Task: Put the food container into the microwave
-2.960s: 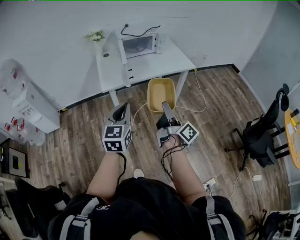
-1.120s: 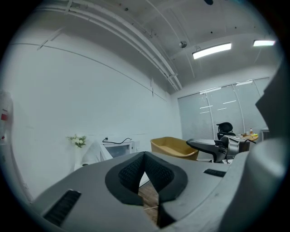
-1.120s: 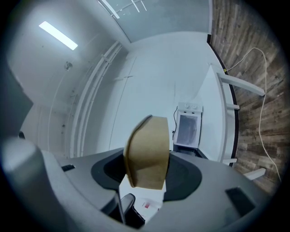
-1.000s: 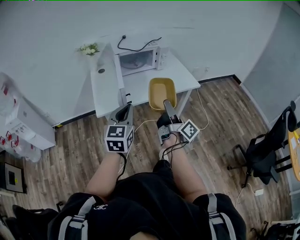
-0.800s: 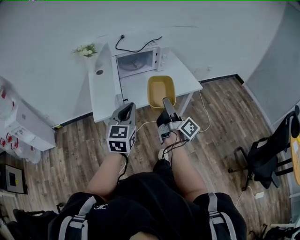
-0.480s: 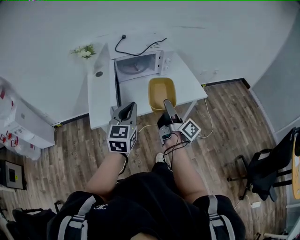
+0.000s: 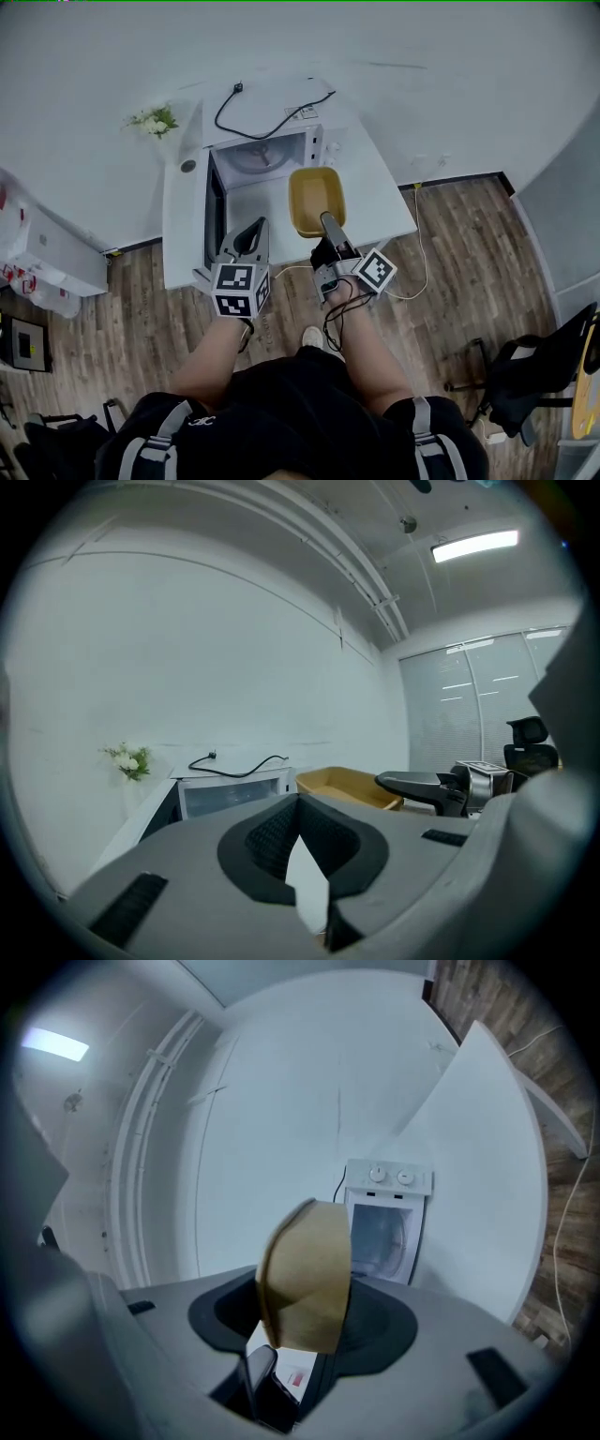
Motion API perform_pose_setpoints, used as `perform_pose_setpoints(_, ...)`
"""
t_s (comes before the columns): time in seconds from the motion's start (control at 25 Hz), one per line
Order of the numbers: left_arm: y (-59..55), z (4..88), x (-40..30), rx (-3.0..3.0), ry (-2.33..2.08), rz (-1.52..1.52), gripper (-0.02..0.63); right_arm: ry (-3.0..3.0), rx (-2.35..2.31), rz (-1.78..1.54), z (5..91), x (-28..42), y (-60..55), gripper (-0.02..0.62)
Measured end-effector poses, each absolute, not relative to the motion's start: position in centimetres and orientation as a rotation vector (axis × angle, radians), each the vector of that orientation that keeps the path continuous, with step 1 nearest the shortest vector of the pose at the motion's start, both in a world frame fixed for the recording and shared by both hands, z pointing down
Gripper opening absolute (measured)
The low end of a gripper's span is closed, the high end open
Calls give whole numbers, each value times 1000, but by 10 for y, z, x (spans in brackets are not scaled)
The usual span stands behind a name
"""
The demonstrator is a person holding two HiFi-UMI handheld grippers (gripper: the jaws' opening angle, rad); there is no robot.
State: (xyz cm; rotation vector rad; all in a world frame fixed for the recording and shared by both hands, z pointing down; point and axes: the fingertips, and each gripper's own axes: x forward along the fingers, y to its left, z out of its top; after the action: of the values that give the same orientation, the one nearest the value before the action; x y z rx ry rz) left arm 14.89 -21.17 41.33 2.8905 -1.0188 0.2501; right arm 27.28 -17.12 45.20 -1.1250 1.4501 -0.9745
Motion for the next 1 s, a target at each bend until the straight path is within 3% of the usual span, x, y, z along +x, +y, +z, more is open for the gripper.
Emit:
perform_pose_setpoints(0.32, -266, 439, 184, 2762, -1177, 331, 9, 1503, -1026, -1135, 473, 309, -244, 218)
perform_pose_setpoints(1.0, -355, 481, 176, 2652, -1244, 341, 9, 1588, -1101, -1303, 553, 316, -396, 218)
